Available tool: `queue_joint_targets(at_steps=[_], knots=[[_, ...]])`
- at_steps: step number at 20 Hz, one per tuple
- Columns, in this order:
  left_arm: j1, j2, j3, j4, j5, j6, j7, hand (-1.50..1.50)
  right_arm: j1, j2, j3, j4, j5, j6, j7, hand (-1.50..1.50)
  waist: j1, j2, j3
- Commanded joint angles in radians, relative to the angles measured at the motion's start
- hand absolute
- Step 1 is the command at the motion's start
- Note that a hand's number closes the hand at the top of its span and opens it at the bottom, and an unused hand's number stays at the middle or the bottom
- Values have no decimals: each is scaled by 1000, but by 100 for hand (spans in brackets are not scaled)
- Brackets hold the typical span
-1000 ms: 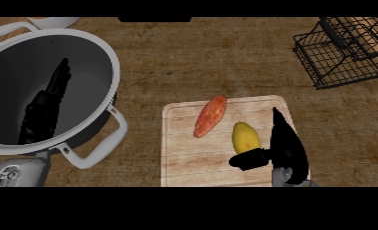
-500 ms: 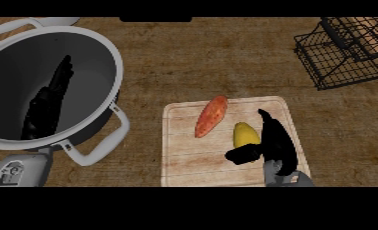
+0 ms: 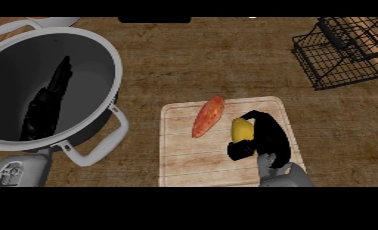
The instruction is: Pick the lemon from the cutting board and place it in the tiered basket
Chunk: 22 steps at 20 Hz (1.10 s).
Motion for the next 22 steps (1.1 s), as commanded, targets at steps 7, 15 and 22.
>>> queue_joint_targets(at_steps=[7, 15, 22], knots=[[4, 0, 9, -35, 4, -21, 31, 0, -70, 32, 30, -93, 4, -154, 280, 150, 6, 8, 7], [41, -25, -2, -33, -10, -15, 4, 0, -29, -231, 187, -320, -91, 156, -470, 150, -1, 5, 8], [9, -29, 18, 43, -17, -15, -27, 0, -154, -319, -141, -477, -161, 106, -584, 150, -8, 14, 7]])
